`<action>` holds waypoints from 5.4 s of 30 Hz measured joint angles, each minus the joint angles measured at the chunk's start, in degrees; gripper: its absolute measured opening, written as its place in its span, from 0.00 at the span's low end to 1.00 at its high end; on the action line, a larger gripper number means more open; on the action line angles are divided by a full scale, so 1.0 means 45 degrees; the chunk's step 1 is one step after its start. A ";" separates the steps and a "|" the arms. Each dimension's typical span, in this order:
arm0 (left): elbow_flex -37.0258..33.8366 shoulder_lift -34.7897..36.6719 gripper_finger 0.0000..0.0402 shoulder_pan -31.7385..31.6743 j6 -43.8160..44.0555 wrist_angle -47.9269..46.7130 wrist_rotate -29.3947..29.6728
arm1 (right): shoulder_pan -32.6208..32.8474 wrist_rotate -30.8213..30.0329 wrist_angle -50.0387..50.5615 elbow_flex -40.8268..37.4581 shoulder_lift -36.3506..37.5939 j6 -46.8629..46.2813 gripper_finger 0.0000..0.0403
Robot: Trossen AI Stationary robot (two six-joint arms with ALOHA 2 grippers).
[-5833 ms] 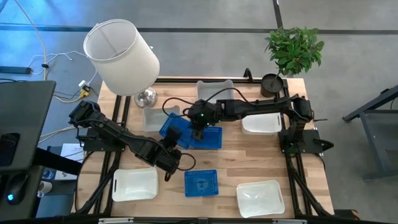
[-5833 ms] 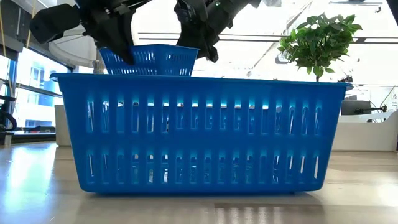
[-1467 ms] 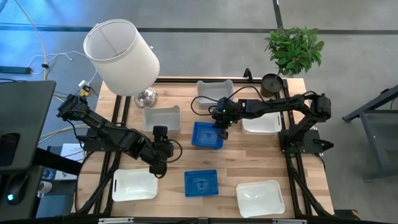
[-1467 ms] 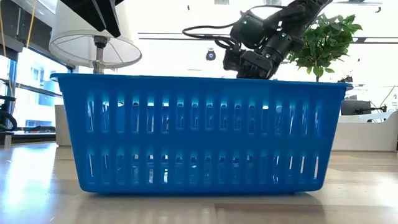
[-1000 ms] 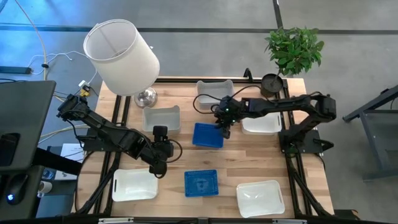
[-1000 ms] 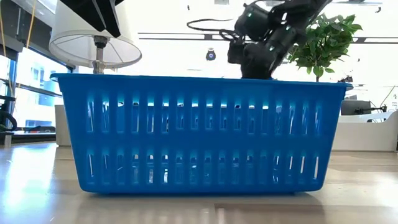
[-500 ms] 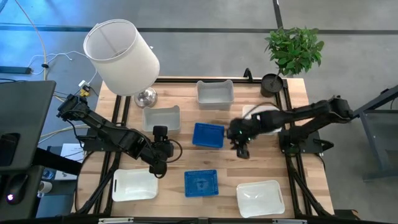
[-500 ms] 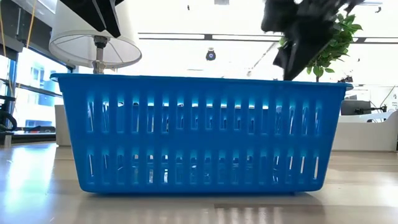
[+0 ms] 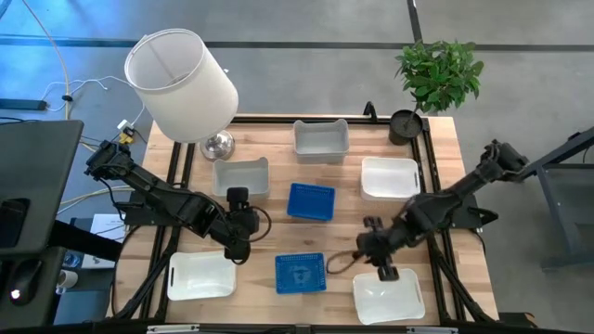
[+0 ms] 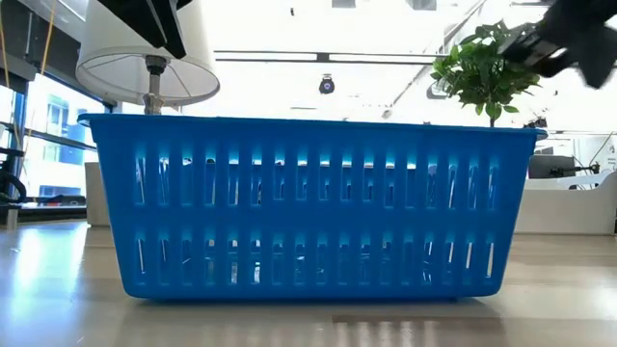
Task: Stack baskets by color
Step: Stack the right white bin on top of the top white bin
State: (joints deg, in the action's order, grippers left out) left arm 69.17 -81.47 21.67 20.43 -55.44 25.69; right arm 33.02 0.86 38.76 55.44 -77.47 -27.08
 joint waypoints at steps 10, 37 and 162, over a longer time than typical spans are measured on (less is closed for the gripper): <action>0.0000 0.0000 0.49 0.0000 0.1093 0.0000 -0.0005 | 0.2064 -0.1397 0.0539 0.0000 -0.0055 -0.2210 0.30; 0.0000 0.0000 0.49 0.0000 0.1188 0.0000 -0.0024 | 0.2578 -0.0846 0.1768 0.0000 -0.2880 -0.3181 0.04; 0.0000 0.0005 0.49 0.0001 0.0989 -0.0005 -0.1345 | -1.6010 -0.0422 0.6962 0.1613 -0.0296 1.2650 0.08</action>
State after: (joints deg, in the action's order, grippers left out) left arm 69.17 -81.45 21.68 24.88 -55.46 19.64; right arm -39.03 -1.04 70.09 62.70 -78.81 29.85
